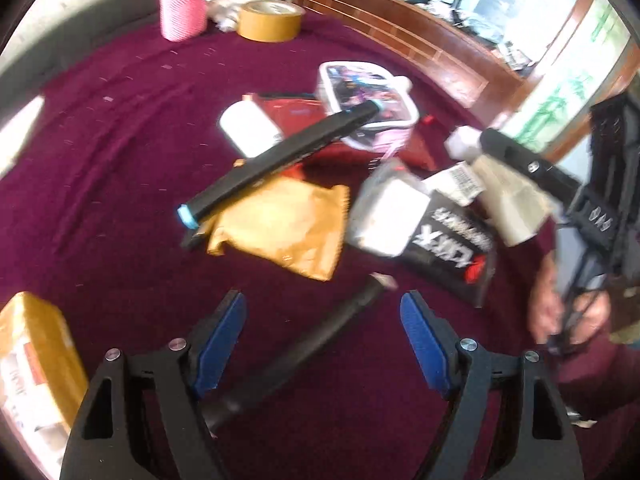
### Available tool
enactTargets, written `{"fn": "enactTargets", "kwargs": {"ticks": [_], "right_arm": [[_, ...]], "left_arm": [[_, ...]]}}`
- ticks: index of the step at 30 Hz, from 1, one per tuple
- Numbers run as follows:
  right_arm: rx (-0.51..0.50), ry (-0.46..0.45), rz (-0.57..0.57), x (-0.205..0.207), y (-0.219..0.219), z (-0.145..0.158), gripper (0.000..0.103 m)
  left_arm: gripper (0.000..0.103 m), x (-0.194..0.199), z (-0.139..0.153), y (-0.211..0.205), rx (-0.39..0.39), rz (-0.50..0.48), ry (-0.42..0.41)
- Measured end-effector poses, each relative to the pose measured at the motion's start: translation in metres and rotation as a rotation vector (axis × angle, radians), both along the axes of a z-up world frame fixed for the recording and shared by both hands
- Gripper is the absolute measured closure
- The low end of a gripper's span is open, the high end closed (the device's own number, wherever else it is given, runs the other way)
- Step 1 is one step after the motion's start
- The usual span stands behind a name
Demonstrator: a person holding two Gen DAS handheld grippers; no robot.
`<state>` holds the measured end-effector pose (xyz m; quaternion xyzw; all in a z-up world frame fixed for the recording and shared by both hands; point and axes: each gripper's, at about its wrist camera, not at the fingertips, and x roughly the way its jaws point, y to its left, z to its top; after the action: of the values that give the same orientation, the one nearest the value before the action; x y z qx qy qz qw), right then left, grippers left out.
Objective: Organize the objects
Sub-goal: 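Grasp a black marker with the left gripper, then grasp a second black marker with the right gripper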
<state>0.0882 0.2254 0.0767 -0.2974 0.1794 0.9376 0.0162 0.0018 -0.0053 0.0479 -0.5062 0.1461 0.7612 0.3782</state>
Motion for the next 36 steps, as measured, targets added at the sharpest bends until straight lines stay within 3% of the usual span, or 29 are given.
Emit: {"fn": "enactTargets", "kwargs": {"ticks": [3,4,7,10,12,14,17,23,25,29,32,36], "right_arm": [[0.004,-0.005,-0.002,0.0,0.0,-0.001,0.012],[0.003,-0.006,-0.003,0.0,0.0,-0.001,0.012],[0.008,-0.007,-0.014,0.001,0.001,-0.001,0.012],[0.004,-0.014,-0.016,-0.001,0.002,-0.002,0.012],[0.008,-0.018,-0.02,-0.001,0.002,-0.002,0.012],[0.014,-0.019,-0.019,-0.002,0.001,-0.003,0.012],[0.035,-0.02,-0.026,-0.001,-0.001,-0.002,0.012],[0.083,-0.01,-0.056,0.004,-0.006,0.003,0.012],[0.106,0.002,-0.031,0.009,-0.017,0.017,0.012],[0.124,0.065,0.14,-0.006,-0.053,0.07,0.012],[0.068,-0.044,0.301,-0.065,-0.075,0.083,0.012],[0.028,-0.282,0.349,-0.144,-0.093,0.048,0.012]], "left_arm": [[0.029,0.013,-0.01,0.0,-0.083,0.006,0.072],[0.029,0.017,-0.01,0.0,-0.056,0.008,0.079],[0.029,0.035,-0.018,0.005,-0.091,-0.021,0.03],[0.03,0.074,-0.018,0.007,-0.155,-0.067,0.155],[0.065,0.089,-0.014,0.0,-0.107,-0.031,0.116],[0.091,0.096,-0.012,-0.002,-0.077,0.012,0.11],[0.092,0.108,-0.009,-0.01,-0.014,0.096,0.066],[0.091,0.123,0.005,-0.03,0.037,0.208,0.118],[0.091,0.126,0.007,-0.042,0.056,0.238,0.125],[0.091,0.118,-0.004,-0.057,0.041,0.282,0.127],[0.091,0.119,-0.009,-0.066,0.05,0.32,0.104],[0.091,0.125,-0.015,-0.079,0.107,0.358,0.052]]}}
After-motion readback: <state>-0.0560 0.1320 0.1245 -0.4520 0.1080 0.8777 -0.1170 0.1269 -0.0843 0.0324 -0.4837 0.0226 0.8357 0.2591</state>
